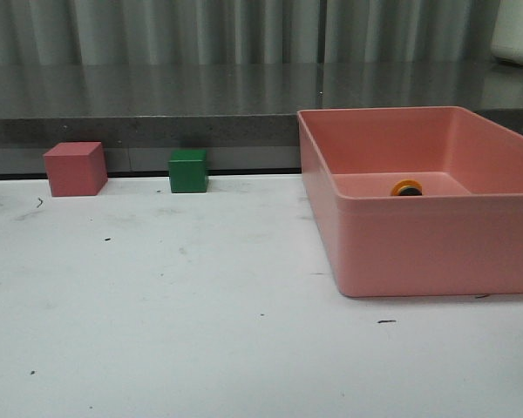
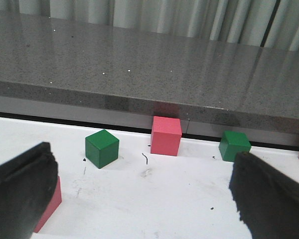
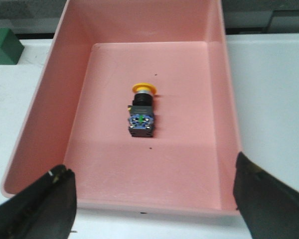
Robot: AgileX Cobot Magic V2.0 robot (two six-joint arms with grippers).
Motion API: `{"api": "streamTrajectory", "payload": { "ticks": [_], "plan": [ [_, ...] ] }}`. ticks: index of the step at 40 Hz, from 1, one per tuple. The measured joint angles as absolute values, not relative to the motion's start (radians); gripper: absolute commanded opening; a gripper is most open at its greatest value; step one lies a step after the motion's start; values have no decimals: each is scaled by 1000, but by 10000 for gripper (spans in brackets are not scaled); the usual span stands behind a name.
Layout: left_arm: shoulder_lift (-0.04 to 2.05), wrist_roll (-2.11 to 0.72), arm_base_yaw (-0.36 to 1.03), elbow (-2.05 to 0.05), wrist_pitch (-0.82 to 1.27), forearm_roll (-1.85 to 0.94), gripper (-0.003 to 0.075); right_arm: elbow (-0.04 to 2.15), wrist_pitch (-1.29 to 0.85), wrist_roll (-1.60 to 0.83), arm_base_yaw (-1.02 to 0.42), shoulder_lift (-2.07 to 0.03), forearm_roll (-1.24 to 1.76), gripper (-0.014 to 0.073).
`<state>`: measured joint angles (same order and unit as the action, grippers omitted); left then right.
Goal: Place and stand button with both arms
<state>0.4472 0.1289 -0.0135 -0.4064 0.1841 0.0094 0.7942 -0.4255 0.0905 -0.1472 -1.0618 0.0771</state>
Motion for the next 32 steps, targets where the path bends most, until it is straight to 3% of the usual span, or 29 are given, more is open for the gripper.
{"api": "streamTrajectory", "payload": {
  "ticks": [7, 23, 32],
  "plan": [
    [447, 129, -14, -406, 184, 9, 673, 961, -467, 95, -221, -1300, 102, 654],
    [447, 129, -14, -406, 184, 9, 673, 1372, -668, 123, -169, -1777, 106, 654],
    [447, 129, -14, -406, 184, 9, 673, 1489, -719, 136, -150, -1954, 106, 654]
  ]
}}
